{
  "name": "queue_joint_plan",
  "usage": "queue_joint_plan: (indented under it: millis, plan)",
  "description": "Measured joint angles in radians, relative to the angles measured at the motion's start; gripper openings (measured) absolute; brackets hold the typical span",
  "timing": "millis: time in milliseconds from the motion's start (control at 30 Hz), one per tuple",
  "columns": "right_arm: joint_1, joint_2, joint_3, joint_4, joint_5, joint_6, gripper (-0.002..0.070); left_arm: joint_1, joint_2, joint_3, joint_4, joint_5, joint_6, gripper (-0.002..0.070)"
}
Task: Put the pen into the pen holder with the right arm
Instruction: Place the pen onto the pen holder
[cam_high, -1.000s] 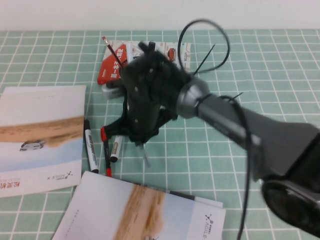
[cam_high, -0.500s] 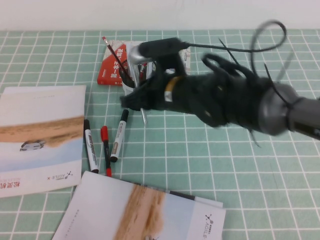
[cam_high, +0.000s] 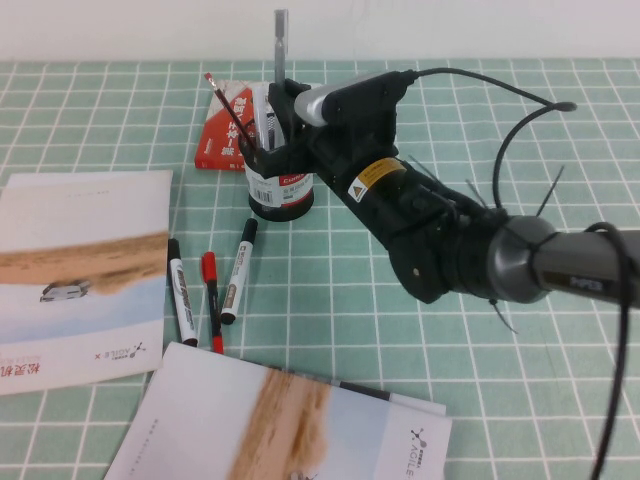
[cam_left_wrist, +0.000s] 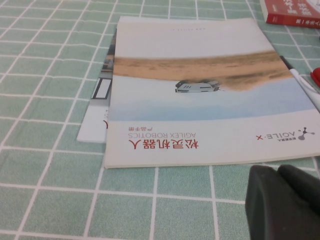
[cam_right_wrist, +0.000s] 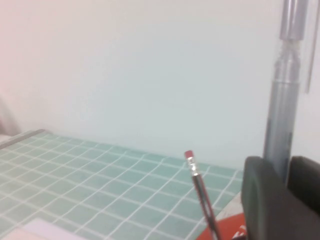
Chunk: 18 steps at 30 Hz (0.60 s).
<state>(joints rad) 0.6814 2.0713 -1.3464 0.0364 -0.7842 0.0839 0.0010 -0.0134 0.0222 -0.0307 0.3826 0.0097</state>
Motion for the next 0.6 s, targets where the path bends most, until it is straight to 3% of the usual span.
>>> queue_joint_plan:
  millis: [233, 600]
  plan:
    - [0.0, 0.083, -0.099, 0.05, -0.017, -0.047, 0.0047, 0.0, 0.0, 0.0, 0.0, 0.0, 0.0, -0.0004]
    - [0.0, 0.161, -0.186, 0.114, 0.133, -0.098, 0.0069, 0.0, 0.0, 0.0, 0.0, 0.0, 0.0, -0.0004]
